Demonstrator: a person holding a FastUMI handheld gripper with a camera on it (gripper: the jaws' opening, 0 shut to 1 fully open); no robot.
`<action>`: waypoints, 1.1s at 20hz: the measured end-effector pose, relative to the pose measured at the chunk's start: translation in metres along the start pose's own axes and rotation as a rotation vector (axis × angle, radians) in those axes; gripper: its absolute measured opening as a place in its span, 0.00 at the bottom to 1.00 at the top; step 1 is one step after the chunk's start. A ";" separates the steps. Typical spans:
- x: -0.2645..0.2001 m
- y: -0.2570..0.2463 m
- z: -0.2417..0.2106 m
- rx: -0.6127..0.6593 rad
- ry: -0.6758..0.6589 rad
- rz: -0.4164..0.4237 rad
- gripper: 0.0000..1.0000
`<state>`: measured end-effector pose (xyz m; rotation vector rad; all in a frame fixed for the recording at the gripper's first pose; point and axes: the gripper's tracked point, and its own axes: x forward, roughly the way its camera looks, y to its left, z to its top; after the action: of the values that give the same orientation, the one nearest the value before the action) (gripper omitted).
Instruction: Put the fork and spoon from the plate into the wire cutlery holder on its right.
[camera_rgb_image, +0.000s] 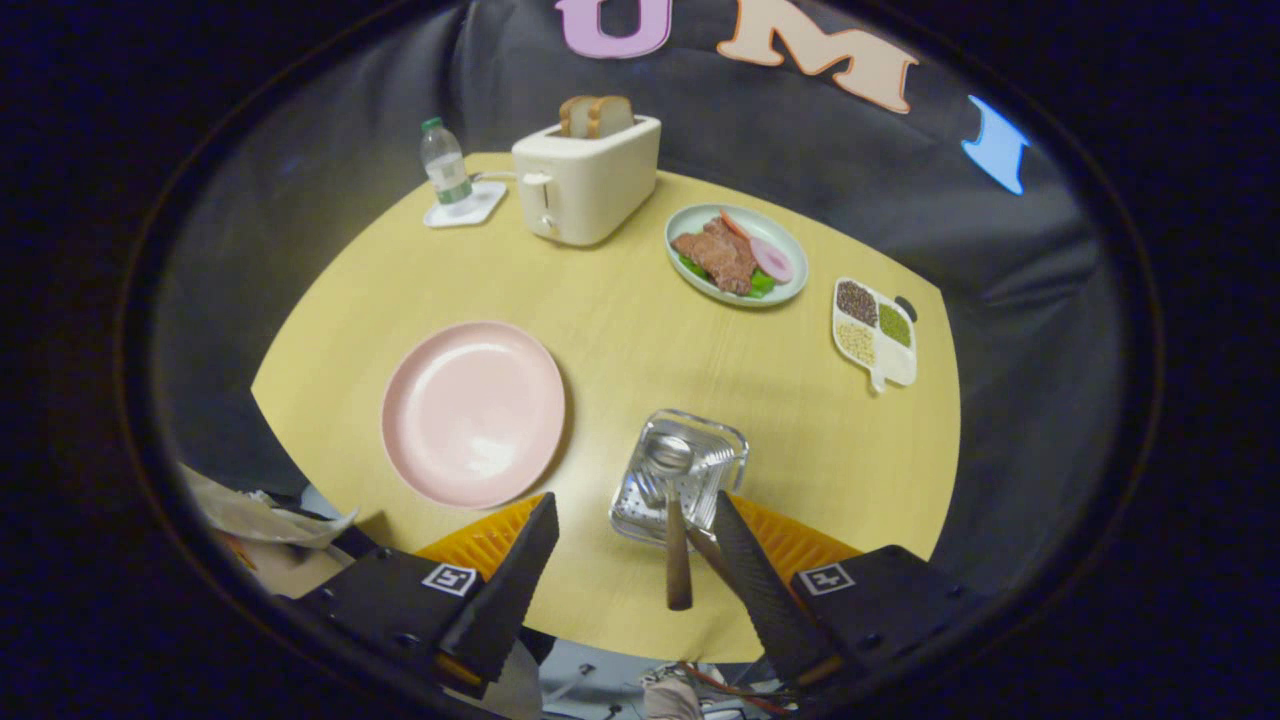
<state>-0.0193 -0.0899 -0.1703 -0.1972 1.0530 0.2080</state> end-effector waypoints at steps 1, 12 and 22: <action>-0.005 0.009 0.009 0.028 -0.063 0.011 1.00; -0.077 0.060 0.066 0.207 -0.658 -0.093 0.99; -0.125 0.065 0.075 0.283 -0.958 -0.274 0.99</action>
<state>-0.0334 -0.0171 -0.0287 0.0278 0.0901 -0.1024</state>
